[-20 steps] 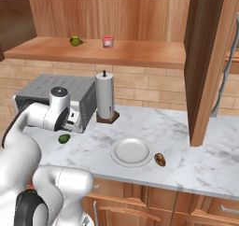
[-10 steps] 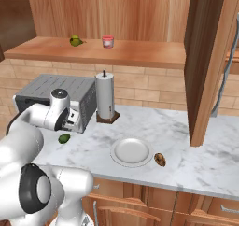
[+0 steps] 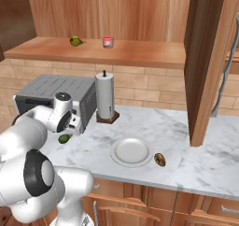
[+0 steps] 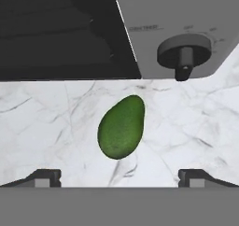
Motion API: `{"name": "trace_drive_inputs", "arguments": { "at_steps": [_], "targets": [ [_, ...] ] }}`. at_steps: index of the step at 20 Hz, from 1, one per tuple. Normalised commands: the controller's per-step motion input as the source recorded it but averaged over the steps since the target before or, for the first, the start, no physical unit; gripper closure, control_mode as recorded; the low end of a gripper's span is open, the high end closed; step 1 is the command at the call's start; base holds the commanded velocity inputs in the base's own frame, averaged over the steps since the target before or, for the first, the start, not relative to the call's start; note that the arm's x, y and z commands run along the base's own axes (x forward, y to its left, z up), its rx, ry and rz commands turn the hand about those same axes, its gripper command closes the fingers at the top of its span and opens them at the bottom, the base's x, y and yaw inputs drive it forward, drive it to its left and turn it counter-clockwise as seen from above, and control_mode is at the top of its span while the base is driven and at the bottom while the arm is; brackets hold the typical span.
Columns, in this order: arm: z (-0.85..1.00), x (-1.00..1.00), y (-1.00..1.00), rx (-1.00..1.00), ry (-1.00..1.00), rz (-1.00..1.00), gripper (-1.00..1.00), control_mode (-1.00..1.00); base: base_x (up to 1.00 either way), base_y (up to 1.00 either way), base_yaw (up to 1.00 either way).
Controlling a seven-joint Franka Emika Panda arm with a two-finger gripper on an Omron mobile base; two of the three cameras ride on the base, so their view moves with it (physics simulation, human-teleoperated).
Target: Pick the avocado and bread from the counter and place them on the plate. Then pick the jam from the cabinet and place it next to the plate. Lastly close the cabinet door.
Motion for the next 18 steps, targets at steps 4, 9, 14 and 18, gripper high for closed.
{"name": "trace_drive_inputs", "arguments": {
  "at_steps": [4, 9, 14, 18],
  "targets": [
    [-0.27, 0.01, 0.00, 0.00, 0.04, 0.00, -1.00, -1.00, 0.00, 0.00, 0.00],
    [-0.14, 0.08, 0.00, -0.01, 0.00, -0.01, -1.00, -1.00, 0.00, 0.00, 0.00],
    [-0.11, 0.09, 0.03, -0.01, 0.00, -0.01, -1.00, -1.00, 0.00, 0.00, 0.00],
    [-0.14, 0.06, 0.07, 0.00, 0.00, -0.01, -1.00, -1.00, 0.00, 0.00, 0.00]
  ]
}}
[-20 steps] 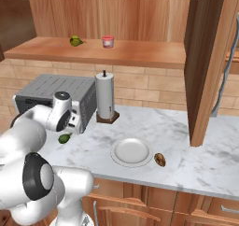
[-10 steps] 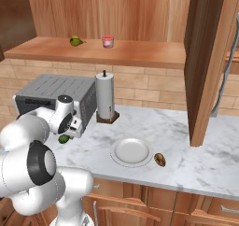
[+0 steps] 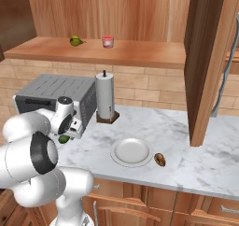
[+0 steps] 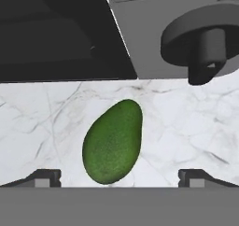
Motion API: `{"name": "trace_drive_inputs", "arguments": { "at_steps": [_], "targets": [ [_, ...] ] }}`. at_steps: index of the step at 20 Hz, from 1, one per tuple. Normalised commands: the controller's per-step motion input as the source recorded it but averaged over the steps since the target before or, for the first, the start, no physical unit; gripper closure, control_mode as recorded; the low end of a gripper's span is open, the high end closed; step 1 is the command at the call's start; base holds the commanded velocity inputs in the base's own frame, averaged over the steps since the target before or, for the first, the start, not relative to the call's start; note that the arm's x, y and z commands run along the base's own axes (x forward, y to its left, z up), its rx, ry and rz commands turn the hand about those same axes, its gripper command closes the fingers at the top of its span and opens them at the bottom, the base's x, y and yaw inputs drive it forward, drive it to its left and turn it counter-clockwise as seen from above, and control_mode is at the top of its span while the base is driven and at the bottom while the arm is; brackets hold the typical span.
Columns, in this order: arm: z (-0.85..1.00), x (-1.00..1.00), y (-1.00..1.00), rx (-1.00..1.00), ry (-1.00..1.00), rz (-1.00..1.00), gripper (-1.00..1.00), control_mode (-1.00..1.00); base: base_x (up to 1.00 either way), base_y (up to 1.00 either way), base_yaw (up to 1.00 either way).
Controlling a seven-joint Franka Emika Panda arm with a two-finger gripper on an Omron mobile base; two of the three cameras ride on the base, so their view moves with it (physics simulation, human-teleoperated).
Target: Pick the avocado and bread from the counter and place them on the plate. Then pick the jam from the cabinet and place it next to the plate. Lastly close the cabinet door.
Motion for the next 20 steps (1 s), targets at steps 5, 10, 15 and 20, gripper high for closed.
{"name": "trace_drive_inputs", "arguments": {
  "at_steps": [5, 10, 15, 20],
  "targets": [
    [-0.16, 0.03, 0.10, 0.00, 0.00, -0.01, -1.00, -1.00, 0.00, 0.00, 0.00],
    [-0.12, 0.05, 0.10, 0.00, -0.01, -0.01, -1.00, -1.00, 0.00, 0.00, 0.00],
    [-0.20, 0.01, 0.05, -0.04, -0.01, -0.01, -1.00, -1.00, 0.00, 0.00, 0.00],
    [-0.16, 0.00, 0.02, -0.03, -0.04, -0.01, -1.00, -1.00, 0.00, 0.00, 0.00]
  ]
}}
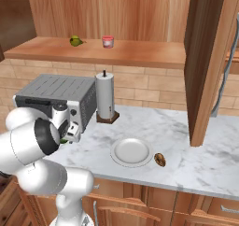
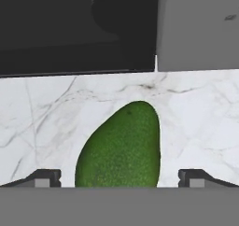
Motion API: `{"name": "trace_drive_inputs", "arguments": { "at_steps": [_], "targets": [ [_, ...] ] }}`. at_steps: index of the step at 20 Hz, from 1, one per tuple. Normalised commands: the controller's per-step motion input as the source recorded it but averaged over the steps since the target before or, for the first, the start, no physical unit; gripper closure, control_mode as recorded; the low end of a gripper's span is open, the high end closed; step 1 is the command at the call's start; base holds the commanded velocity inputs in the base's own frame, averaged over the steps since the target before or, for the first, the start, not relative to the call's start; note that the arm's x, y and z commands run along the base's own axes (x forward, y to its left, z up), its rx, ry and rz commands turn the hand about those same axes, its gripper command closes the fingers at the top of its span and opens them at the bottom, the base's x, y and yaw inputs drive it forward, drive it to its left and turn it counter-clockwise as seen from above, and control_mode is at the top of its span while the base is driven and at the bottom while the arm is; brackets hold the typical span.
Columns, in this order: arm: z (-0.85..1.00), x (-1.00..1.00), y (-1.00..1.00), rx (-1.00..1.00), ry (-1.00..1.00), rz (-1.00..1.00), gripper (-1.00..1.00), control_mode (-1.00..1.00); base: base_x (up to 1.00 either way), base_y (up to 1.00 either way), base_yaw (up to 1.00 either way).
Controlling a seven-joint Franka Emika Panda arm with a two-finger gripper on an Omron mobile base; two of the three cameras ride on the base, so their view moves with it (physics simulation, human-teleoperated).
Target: Pick the avocado and bread from the counter and place them on the plate. Then pick the jam from the cabinet and place it next to the plate. Lastly close the cabinet door.
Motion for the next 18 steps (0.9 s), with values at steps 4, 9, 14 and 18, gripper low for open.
{"name": "trace_drive_inputs", "arguments": {
  "at_steps": [4, 9, 14, 18],
  "targets": [
    [-0.03, 0.00, 0.00, 0.00, -0.01, 0.00, 1.00, -1.00, 0.00, 0.00, 0.00],
    [0.16, -0.02, 0.00, 0.00, -0.03, -0.01, 1.00, -1.00, 0.00, 0.00, 0.00],
    [0.70, -0.32, -0.07, 0.01, -0.01, -0.05, 1.00, -1.00, 0.00, 0.00, 0.00],
    [0.82, -0.61, -0.25, 0.01, 0.00, -0.05, 1.00, -1.00, 0.00, 0.00, 0.00]
  ]
}}
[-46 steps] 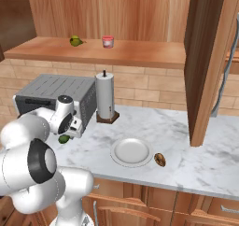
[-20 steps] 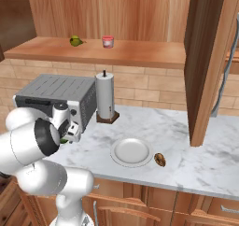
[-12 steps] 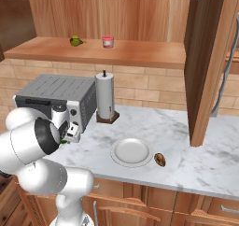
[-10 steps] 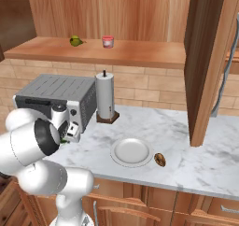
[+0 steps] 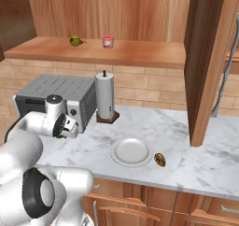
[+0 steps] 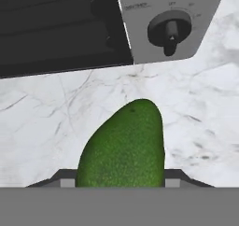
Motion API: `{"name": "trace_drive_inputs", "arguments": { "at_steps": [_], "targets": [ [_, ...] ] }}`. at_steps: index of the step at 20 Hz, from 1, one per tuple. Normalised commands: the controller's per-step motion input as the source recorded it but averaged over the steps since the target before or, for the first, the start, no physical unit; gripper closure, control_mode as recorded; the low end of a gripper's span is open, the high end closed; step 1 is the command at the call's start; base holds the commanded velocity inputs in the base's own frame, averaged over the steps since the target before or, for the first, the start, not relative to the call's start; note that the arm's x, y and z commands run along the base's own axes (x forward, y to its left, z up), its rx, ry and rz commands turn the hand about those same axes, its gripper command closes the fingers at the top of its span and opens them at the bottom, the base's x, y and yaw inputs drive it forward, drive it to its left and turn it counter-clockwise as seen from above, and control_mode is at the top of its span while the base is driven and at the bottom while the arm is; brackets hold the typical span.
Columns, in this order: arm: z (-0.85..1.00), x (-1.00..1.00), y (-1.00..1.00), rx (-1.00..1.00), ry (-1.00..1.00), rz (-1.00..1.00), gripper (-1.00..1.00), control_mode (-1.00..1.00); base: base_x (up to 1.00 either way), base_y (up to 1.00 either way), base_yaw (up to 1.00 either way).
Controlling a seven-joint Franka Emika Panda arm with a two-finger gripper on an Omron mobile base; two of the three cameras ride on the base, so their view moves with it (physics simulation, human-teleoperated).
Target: Pick the avocado and bread from the counter and place them on the plate. Then pick the jam from the cabinet and place it next to the plate. Lastly close the cabinet door.
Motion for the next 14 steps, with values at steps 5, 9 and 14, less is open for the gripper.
{"name": "trace_drive_inputs", "arguments": {
  "at_steps": [5, 9, 14],
  "targets": [
    [0.59, -0.70, -0.43, 0.00, 0.03, -0.08, 1.00, -1.00, 0.00, 0.00, 0.00],
    [0.38, -0.47, -0.66, -0.06, 0.00, -0.11, 1.00, -1.00, 0.00, 0.00, 0.00],
    [0.18, -0.06, -0.73, -0.15, -0.03, -0.14, 1.00, -1.00, 0.00, 0.00, 0.00]
  ]
}}
